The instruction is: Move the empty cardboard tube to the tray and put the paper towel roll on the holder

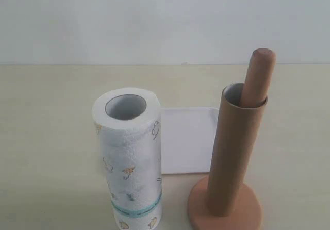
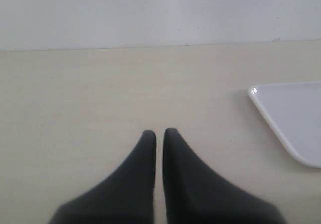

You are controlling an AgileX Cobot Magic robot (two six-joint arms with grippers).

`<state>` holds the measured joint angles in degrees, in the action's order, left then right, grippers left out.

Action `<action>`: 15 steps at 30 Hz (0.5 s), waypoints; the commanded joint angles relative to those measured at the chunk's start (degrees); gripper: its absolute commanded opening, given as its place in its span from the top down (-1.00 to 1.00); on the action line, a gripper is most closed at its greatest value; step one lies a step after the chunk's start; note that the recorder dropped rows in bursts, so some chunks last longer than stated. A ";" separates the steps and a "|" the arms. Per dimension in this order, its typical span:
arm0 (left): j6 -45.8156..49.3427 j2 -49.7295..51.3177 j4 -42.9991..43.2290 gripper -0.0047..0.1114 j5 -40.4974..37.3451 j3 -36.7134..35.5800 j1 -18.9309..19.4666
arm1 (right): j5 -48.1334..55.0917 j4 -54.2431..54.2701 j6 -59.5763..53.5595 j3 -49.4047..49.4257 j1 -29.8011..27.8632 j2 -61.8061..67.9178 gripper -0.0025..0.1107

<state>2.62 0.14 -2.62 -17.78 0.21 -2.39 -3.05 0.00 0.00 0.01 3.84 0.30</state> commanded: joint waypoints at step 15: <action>0.10 -0.14 0.11 0.85 0.44 -0.21 0.11 | -8.19 -0.62 -1.81 -12.28 -0.41 19.30 0.84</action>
<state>2.62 0.14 -2.62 -17.78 0.21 -2.39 -8.69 -0.57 -1.60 -11.82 3.84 16.69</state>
